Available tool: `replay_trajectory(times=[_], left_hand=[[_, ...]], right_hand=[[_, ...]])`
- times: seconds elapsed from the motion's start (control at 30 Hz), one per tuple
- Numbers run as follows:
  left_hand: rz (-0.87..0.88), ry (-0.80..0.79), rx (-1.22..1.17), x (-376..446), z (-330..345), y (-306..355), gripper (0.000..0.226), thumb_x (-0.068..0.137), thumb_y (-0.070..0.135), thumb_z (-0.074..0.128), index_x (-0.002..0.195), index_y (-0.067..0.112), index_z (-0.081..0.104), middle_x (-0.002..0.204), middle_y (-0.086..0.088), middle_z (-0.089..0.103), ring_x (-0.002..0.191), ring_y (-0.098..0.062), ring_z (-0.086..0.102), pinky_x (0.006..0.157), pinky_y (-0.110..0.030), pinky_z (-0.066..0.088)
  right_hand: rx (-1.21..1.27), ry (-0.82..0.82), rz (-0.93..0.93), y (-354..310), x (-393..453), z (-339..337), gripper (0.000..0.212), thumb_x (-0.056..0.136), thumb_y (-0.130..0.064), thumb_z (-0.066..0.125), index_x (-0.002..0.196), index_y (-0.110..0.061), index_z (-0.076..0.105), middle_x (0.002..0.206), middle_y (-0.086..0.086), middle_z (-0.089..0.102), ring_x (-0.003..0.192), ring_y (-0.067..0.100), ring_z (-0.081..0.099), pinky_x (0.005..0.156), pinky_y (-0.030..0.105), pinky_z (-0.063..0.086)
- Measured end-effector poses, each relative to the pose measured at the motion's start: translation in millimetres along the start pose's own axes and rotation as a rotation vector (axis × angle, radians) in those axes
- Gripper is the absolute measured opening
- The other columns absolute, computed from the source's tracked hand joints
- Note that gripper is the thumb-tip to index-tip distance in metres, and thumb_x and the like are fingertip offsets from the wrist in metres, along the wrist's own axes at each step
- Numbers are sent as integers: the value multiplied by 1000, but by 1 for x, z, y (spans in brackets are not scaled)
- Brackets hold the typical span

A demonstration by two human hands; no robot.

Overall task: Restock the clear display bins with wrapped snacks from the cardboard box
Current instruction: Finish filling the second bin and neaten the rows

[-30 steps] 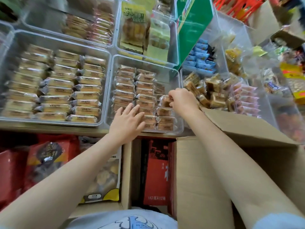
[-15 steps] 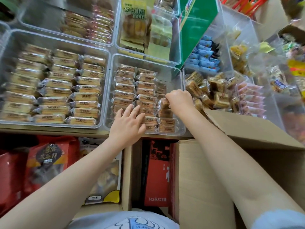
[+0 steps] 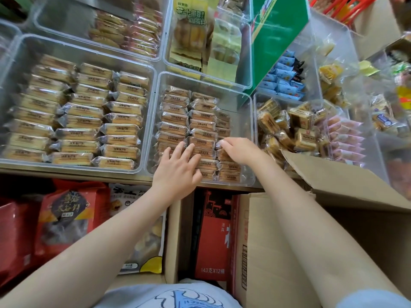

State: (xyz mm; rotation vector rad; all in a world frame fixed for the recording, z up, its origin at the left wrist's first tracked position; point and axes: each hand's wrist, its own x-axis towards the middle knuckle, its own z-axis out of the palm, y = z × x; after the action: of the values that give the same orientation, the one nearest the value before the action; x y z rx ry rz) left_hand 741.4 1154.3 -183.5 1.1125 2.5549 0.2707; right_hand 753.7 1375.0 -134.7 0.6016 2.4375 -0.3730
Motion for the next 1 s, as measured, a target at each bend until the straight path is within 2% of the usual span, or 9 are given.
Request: replay_trajectory(times=[0.1, 0.23, 0.33, 0.47, 0.57, 0.7, 0.83, 0.93, 1.0], left_hand=[[-2, 0, 8, -1, -2, 1, 63, 97, 46, 17, 152, 24, 40, 166, -9, 24, 154, -30, 15, 121, -54, 19], [-6, -4, -3, -2, -5, 2, 63, 96, 47, 18, 151, 25, 41, 166, -8, 24, 154, -29, 15, 121, -53, 20], [-5, -35, -39, -2, -6, -1, 56, 102, 48, 24, 153, 28, 37, 168, -5, 18, 155, -25, 8, 123, -50, 14], [-51, -27, -164, -10, -19, 7, 55, 103, 49, 37, 152, 25, 39, 167, -6, 21, 155, -24, 7, 124, -48, 9], [31, 73, -328, -40, -37, 56, 53, 102, 46, 47, 148, 20, 47, 161, -8, 33, 151, -26, 21, 122, -45, 16], [305, 137, -592, -95, -60, 157, 48, 99, 45, 48, 141, 24, 51, 153, 0, 41, 144, -19, 32, 118, -41, 28], [525, 190, -536, -123, -58, 234, 46, 97, 45, 44, 136, 25, 55, 149, 3, 46, 142, -15, 34, 124, -36, 6], [498, 169, -397, -120, -45, 271, 47, 97, 50, 37, 132, 28, 58, 141, 4, 54, 141, -16, 38, 125, -39, -9], [433, 154, -325, -115, -34, 286, 48, 96, 52, 35, 129, 28, 60, 135, 4, 60, 137, -17, 42, 124, -41, -9]], right_hand=[[-45, 121, 55, -14, 1, 35, 47, 106, -42, 25, 135, -15, 49, 137, 15, 52, 131, 33, 43, 104, 45, 37], [49, 151, 122, -28, -13, 53, 68, 105, -53, 21, 160, -14, 14, 166, 16, 10, 154, 32, 2, 124, 47, 5], [160, 82, 2, -28, -41, 24, 64, 103, -58, 26, 152, -18, 35, 159, 11, 33, 148, 29, 26, 119, 47, 26], [316, 91, -170, -10, -138, -24, 42, 105, -51, 35, 120, -25, 64, 120, -4, 65, 108, 13, 59, 92, 36, 46], [378, 140, -149, 24, -224, -45, 41, 104, -49, 38, 90, -22, 66, 82, -2, 65, 77, 11, 62, 75, 33, 52], [443, 233, -4, 102, -303, -43, 46, 100, -54, 45, 71, -23, 64, 62, -3, 59, 61, 7, 56, 64, 28, 45], [518, 225, 196, 180, -319, -6, 48, 99, -56, 47, 70, -20, 63, 60, -4, 58, 58, 10, 55, 62, 31, 46], [448, 48, 248, 218, -302, 34, 44, 99, -57, 46, 81, -21, 65, 70, -2, 63, 62, 15, 59, 64, 36, 52], [385, -69, 283, 238, -285, 59, 40, 100, -54, 47, 104, -19, 65, 86, 2, 66, 71, 18, 63, 65, 35, 53]])
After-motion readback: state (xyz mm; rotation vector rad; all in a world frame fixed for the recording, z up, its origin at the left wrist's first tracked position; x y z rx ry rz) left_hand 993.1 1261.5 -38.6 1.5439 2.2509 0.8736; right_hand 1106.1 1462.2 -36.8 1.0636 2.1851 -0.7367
